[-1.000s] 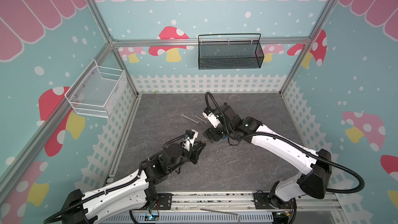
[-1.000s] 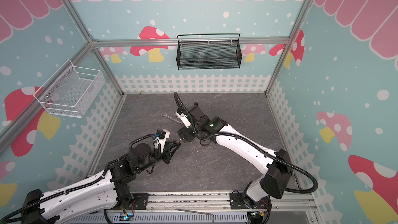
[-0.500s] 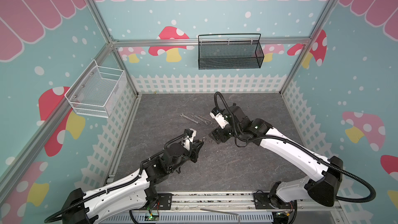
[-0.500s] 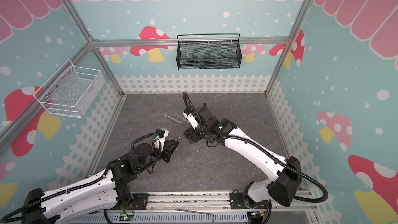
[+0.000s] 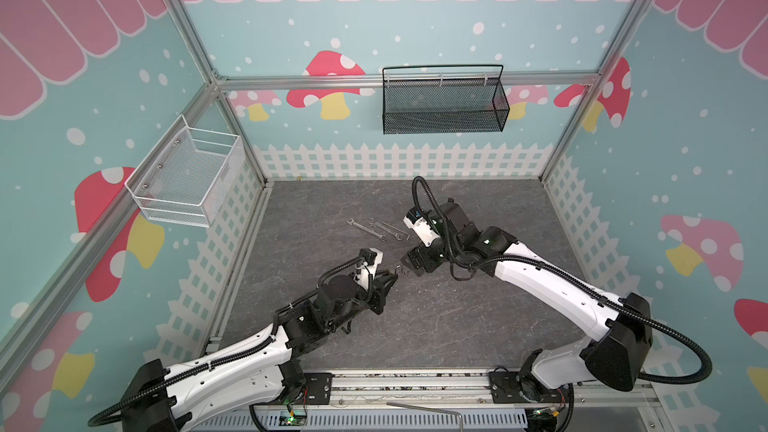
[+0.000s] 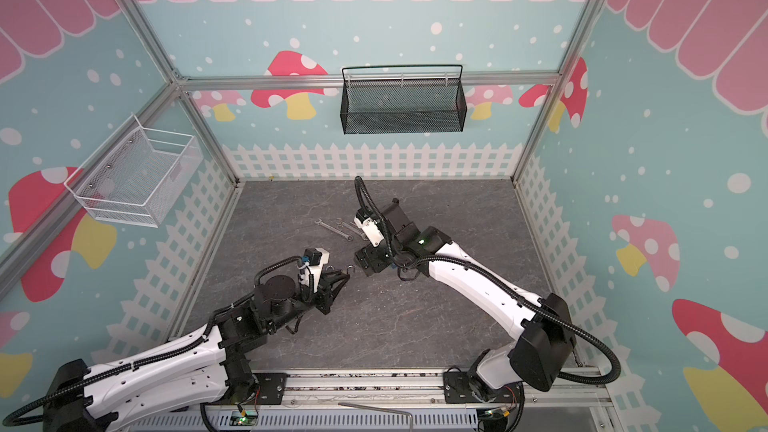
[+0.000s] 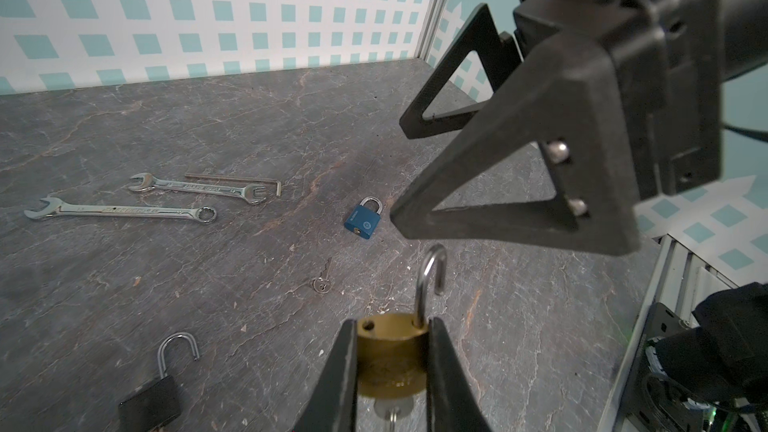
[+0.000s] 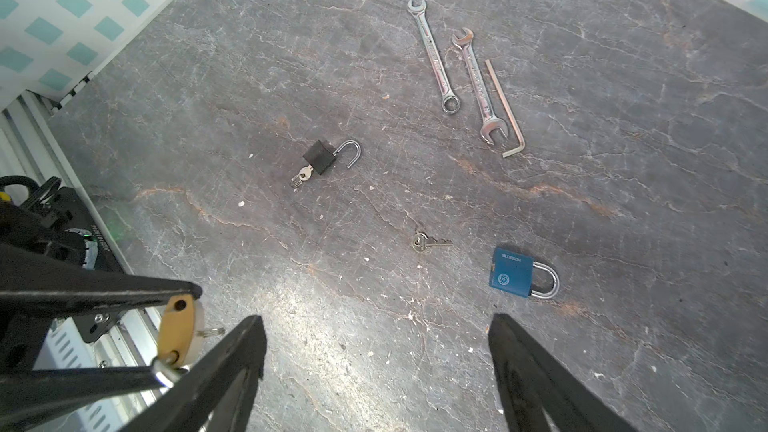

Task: Unlock with the key

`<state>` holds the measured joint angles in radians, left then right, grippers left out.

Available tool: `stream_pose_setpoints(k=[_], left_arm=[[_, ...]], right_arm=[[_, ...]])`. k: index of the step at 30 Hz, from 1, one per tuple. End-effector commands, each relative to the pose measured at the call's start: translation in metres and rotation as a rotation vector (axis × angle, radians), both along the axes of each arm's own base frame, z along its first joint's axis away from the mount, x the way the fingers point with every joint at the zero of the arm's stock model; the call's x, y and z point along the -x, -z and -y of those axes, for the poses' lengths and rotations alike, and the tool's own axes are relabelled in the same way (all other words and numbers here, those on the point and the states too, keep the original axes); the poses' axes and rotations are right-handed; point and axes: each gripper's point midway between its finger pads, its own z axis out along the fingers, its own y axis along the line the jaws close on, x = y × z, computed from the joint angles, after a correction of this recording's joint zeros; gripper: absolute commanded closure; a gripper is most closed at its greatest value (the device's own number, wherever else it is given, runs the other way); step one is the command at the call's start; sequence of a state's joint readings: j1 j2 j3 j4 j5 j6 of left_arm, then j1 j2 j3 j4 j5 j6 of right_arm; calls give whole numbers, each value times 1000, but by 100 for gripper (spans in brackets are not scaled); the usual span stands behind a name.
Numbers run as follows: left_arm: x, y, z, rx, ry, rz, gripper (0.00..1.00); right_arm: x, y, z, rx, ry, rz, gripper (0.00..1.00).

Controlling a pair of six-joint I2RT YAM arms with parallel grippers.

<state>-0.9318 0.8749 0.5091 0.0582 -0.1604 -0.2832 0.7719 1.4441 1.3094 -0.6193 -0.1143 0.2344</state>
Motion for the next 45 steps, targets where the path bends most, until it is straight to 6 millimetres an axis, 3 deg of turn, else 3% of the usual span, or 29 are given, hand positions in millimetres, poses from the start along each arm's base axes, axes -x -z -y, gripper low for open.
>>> stream_pose_setpoints(k=[1,7,15,19,24,27,35,45], left_arm=[[-1,-14,2,31,5,39,100],[-7,-10,-5,19,-47,31,100],[-9,-7,-6,6,-66,12,100],[-13,5,-11,-27,-107,-29,100],[-21,39,-25,-113,-215,-171,100],[-29,69,-52,-199,-399,-316,100],[-33,124,-41,-333,-458,-557,100],[-44,162,-12,-378,-447,-716,100]], right_arm=[[5,-1,-4,-23,-60,9,13],[22,-2,-9,-81,-118,-30,12],[23,-9,-6,-131,-111,-29,11],[11,0,7,-77,-28,-16,11],[0,17,33,-27,103,-18,11],[-2,36,46,-14,184,-42,11],[8,72,59,-37,251,-140,11],[11,91,75,-49,320,-186,11]])
